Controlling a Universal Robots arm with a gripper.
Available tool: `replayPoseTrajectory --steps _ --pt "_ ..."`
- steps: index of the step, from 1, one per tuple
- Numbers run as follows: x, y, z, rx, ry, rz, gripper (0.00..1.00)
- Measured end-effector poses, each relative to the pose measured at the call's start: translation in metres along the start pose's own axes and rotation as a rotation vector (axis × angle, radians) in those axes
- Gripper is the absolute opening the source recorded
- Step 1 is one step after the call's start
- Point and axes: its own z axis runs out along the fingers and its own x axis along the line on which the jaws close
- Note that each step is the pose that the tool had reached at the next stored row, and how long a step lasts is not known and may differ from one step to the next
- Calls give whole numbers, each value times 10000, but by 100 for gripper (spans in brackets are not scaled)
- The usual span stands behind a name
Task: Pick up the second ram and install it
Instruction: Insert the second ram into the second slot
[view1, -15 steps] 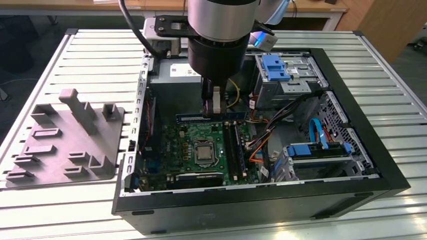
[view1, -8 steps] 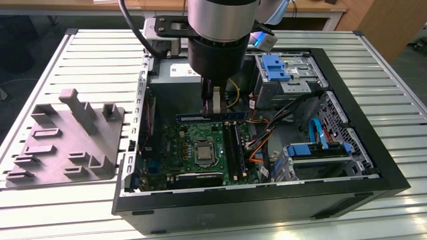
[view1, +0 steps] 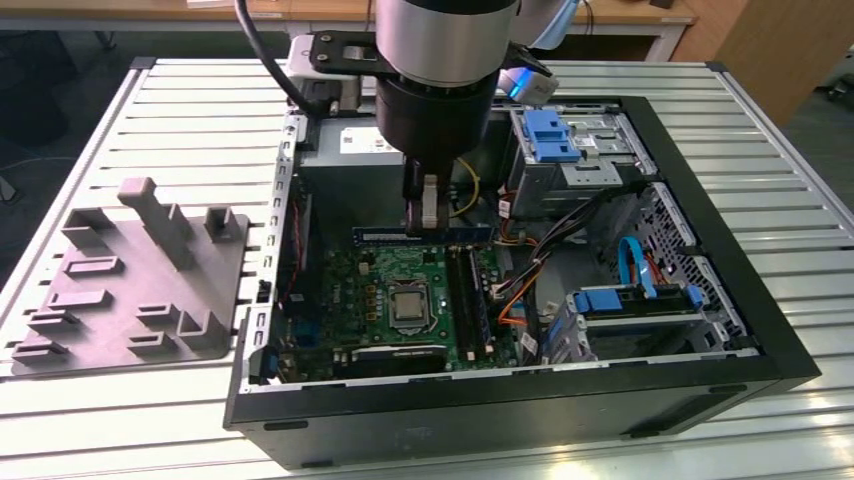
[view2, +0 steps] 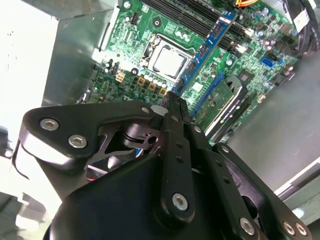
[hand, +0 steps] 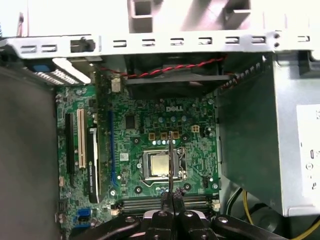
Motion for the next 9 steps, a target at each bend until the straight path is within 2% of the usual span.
replayPoseTrajectory --steps 9 --pt "2 -2 42 69 -73 1623 11"
